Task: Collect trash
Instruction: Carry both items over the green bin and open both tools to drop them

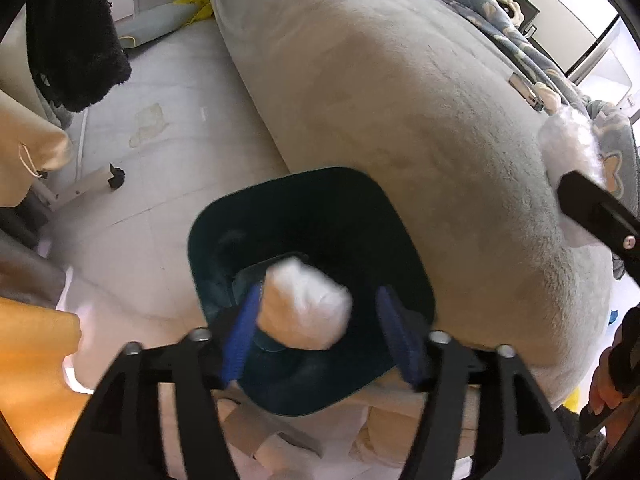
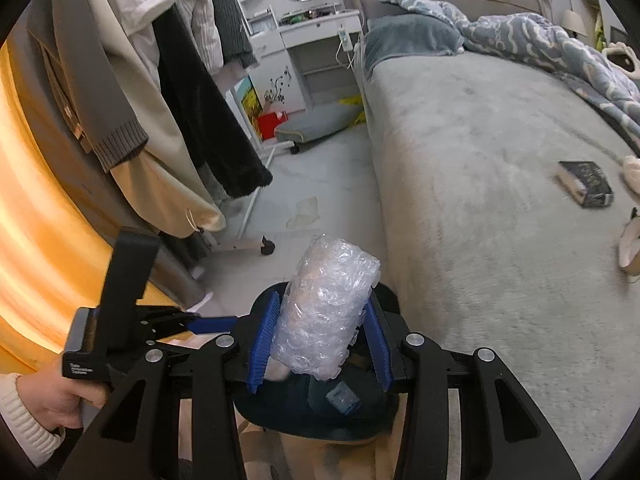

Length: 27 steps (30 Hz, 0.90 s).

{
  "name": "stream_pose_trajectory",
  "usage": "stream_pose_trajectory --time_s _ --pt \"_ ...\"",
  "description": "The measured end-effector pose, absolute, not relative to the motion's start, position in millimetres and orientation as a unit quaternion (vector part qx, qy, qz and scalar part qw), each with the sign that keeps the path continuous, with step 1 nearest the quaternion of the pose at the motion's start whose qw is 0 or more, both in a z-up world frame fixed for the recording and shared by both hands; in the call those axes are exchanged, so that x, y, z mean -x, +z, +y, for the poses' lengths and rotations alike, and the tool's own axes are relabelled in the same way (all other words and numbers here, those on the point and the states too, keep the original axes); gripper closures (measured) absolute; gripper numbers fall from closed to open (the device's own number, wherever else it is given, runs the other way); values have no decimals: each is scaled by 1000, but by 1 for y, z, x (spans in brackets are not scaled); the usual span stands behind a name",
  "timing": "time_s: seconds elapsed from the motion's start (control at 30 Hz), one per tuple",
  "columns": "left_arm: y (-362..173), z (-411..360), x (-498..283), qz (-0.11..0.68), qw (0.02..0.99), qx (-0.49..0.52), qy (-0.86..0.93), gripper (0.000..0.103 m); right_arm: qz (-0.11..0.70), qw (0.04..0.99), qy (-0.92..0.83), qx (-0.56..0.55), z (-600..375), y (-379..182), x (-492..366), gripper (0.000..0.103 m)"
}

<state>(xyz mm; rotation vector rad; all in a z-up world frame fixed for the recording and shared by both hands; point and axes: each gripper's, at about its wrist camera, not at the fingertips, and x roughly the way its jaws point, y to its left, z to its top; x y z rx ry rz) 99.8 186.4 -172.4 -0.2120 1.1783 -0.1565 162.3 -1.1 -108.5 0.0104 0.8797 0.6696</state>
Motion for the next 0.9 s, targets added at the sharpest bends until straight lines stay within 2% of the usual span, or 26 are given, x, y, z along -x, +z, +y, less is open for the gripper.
stream_pose_trajectory --time_s 0.1,0.5,0.9 --pt "-169 196 -98 548 827 104 -69 17 431 845 316 0 7 -117 -165 60" --pt "-142 236 -86 491 859 135 -58 8 483 821 303 33 43 -161 -175 60" --pt "-118 260 -81 435 884 166 -49 7 544 784 292 59 65 -213 -178 60"
